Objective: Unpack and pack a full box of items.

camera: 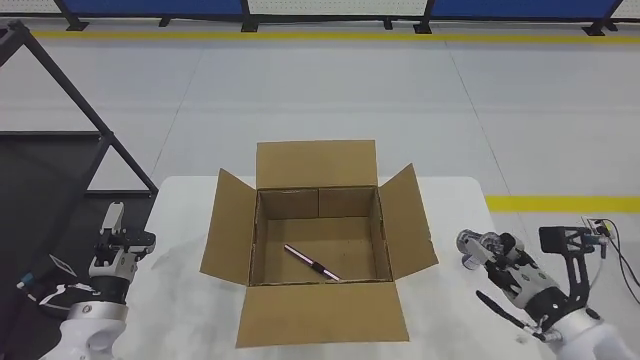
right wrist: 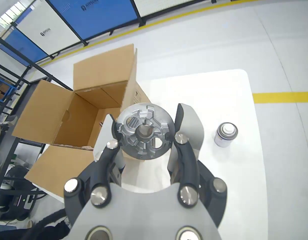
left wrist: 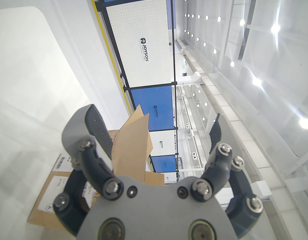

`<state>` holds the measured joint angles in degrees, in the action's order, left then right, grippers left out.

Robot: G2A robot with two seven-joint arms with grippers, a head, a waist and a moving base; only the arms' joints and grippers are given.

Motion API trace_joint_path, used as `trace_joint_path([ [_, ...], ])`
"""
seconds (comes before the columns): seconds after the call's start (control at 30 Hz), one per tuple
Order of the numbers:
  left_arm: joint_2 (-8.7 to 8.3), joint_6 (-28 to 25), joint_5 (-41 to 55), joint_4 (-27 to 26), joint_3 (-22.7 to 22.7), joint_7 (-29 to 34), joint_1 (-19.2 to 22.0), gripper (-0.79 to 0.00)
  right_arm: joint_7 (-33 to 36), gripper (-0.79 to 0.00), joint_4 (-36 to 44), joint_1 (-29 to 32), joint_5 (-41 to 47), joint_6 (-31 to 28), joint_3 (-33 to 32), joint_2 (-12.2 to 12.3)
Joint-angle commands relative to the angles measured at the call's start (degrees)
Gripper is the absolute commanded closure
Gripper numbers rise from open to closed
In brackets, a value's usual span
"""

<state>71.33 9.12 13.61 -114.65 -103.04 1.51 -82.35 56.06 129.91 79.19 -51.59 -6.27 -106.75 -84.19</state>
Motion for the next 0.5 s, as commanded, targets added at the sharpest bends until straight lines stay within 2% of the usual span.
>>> trace_joint_path([
  [0.0, 0.00, 0.0, 0.0, 0.0, 0.0, 0.0, 0.0, -0.785, 2.1, 0.000, -2.2, -0.8, -0.9, -0.9, 0.5, 0.4],
  [0.2, 0.00, 0.0, 0.0, 0.0, 0.0, 0.0, 0.0, -0.785, 4.8, 0.000, -8.4, -3.9, -7.7, 1.7, 3.1, 1.3],
  [0.47, 0.00, 0.0, 0.0, 0.0, 0.0, 0.0, 0.0, -0.785, 5.0, 0.000, -16.0, -7.3, -11.1, 4.5, 7.0, 1.9],
])
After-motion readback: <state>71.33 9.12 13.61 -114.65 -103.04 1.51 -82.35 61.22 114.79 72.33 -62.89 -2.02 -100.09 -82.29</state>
